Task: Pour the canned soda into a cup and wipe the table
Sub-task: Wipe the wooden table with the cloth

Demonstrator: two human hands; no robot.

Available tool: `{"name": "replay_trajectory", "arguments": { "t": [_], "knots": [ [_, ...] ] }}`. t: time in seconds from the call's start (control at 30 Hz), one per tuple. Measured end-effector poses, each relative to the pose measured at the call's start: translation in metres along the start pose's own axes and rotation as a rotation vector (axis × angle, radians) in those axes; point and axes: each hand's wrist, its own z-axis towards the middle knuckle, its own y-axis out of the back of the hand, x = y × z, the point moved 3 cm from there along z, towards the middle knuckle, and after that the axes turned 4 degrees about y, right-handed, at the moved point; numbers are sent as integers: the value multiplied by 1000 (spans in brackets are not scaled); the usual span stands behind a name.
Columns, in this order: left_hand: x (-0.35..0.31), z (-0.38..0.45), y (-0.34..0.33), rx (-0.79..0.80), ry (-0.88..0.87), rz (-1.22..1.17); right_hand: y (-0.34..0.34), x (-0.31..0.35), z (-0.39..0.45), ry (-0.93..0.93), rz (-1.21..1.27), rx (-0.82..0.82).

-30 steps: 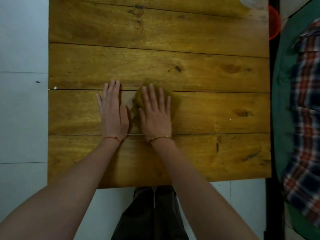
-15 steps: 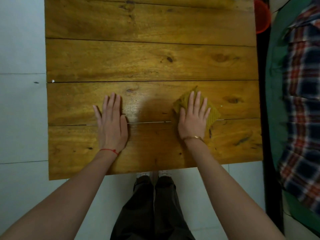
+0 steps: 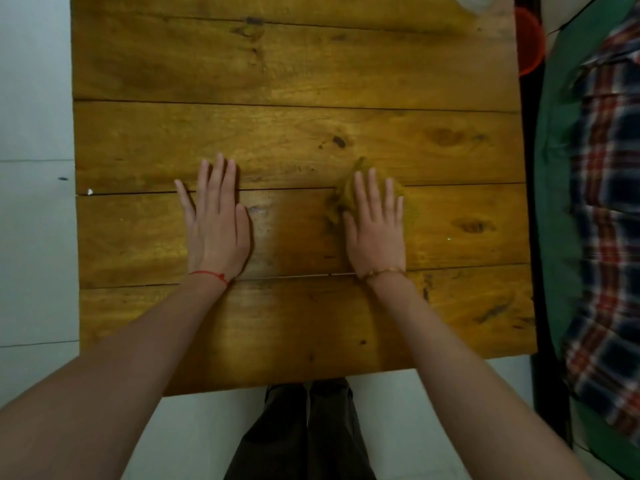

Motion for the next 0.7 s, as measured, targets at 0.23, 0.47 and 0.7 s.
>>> {"name": "replay_trajectory", "arguments": {
  "t": [0.23, 0.47, 0.7],
  "knots": [
    [-4, 9, -8, 44, 62, 74, 9, 49, 73, -92, 41, -106],
    [-5, 12, -4, 78, 79, 117, 9, 69, 72, 351, -9, 29],
    [-4, 14, -5, 100, 82, 139, 29, 49, 148, -232, 43, -122]
  ]
}}
